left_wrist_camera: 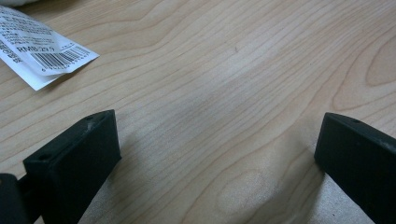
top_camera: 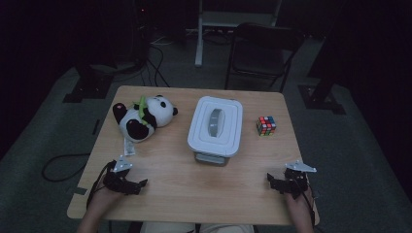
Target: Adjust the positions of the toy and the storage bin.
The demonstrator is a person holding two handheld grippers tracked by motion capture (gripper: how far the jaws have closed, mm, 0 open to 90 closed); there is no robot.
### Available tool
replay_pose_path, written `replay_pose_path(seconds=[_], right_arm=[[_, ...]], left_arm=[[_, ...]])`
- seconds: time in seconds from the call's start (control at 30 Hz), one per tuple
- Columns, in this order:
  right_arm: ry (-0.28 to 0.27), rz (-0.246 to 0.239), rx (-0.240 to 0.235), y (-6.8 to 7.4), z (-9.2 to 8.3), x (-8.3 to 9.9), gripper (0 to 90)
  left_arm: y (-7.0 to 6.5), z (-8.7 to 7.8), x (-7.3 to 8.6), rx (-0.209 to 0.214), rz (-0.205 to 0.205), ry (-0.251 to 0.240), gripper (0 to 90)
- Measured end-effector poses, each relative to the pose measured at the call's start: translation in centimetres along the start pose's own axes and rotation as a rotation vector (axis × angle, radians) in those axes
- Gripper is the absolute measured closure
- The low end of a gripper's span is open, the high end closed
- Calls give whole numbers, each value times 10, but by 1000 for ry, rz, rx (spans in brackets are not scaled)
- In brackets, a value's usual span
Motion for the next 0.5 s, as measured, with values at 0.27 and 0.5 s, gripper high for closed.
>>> replay_pose_path(seconds=[0.27, 0.5], right_arm=[[9, -8, 11, 2, 0, 1, 129], [7, 3, 21, 3, 0, 1, 127]], left_arm=[[-3, 1, -2, -1, 2, 2, 8], [-8, 5, -10, 23, 31, 3, 9]])
Point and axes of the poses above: each handheld gripper's, and its own axes: z roughly forward along the jaws, x roughly out of its underside, y roughly to its left, the point moved 5 cm from there along z, roughly forward along the jaws, and after that the axes turned 11 degrees about -x, right-handed, at the moved point
